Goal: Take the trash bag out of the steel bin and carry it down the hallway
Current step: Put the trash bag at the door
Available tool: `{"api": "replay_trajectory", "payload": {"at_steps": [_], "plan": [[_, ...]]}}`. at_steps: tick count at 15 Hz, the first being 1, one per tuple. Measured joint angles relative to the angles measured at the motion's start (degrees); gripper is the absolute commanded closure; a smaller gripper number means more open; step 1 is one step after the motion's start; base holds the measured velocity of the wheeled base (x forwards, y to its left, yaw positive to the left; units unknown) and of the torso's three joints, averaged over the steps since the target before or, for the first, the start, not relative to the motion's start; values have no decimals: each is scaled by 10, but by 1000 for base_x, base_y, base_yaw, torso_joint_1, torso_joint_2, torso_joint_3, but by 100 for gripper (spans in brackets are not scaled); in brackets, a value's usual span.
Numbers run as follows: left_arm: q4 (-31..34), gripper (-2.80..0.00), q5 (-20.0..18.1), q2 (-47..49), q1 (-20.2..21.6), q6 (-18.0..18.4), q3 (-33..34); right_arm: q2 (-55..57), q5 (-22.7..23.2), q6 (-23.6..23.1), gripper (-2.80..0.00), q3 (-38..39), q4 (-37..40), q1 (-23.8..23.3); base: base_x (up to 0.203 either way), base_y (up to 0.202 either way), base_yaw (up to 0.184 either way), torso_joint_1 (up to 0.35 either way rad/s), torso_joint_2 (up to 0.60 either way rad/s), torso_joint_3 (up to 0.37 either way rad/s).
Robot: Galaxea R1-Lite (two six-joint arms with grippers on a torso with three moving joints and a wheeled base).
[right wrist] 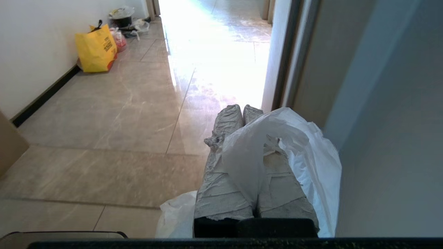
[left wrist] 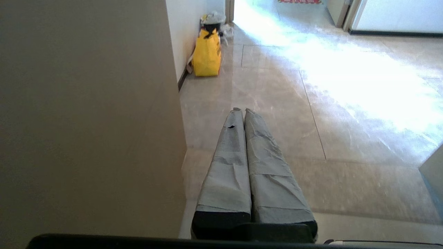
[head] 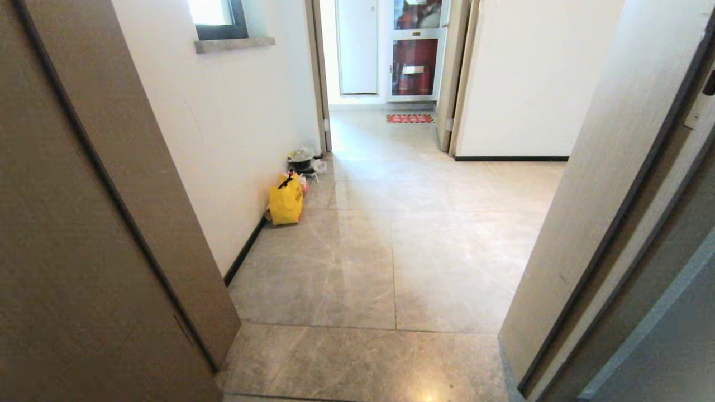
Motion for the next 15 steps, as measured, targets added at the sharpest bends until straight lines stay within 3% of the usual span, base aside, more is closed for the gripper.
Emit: {"api": "replay_trajectory", "payload": {"at_steps": [15], "plan": [[0,0,0,0,0,0,0,0,0,1,0,0,0,0,191,0,0,3,2,1]]}}
